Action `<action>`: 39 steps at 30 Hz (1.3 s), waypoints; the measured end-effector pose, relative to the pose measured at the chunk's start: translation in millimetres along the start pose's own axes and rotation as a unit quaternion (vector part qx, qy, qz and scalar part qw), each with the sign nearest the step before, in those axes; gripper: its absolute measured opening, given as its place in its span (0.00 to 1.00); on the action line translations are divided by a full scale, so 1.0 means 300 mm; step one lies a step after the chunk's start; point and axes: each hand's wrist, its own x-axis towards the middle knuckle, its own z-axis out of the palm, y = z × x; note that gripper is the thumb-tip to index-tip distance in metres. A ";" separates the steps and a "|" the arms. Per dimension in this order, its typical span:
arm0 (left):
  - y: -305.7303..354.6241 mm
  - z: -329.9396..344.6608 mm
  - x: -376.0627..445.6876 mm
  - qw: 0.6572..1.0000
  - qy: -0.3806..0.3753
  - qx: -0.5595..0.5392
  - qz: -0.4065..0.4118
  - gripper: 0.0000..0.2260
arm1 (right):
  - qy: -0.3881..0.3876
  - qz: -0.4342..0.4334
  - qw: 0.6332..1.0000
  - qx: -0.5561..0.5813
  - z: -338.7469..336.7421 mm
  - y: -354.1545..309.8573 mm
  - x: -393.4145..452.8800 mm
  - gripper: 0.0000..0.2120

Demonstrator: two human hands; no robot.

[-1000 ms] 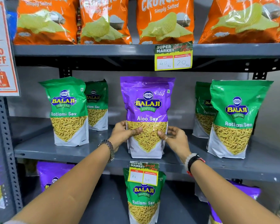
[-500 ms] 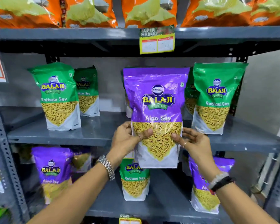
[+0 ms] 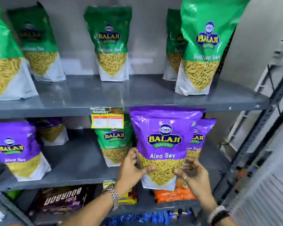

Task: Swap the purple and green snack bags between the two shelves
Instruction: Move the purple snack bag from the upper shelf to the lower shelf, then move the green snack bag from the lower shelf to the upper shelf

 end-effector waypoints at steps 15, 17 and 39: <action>-0.379 -0.002 0.341 0.994 -0.034 0.068 -0.077 0.27 | 0.075 0.118 0.990 -0.019 0.182 0.312 0.250 0.17; -0.408 -0.006 0.370 0.993 -0.028 0.073 -0.084 0.28 | 0.078 0.117 0.990 -0.027 0.200 0.335 0.274 0.15; -0.465 -0.332 0.174 0.971 0.192 0.000 -0.139 0.13 | -0.120 0.209 0.969 -0.062 0.436 0.345 0.158 0.13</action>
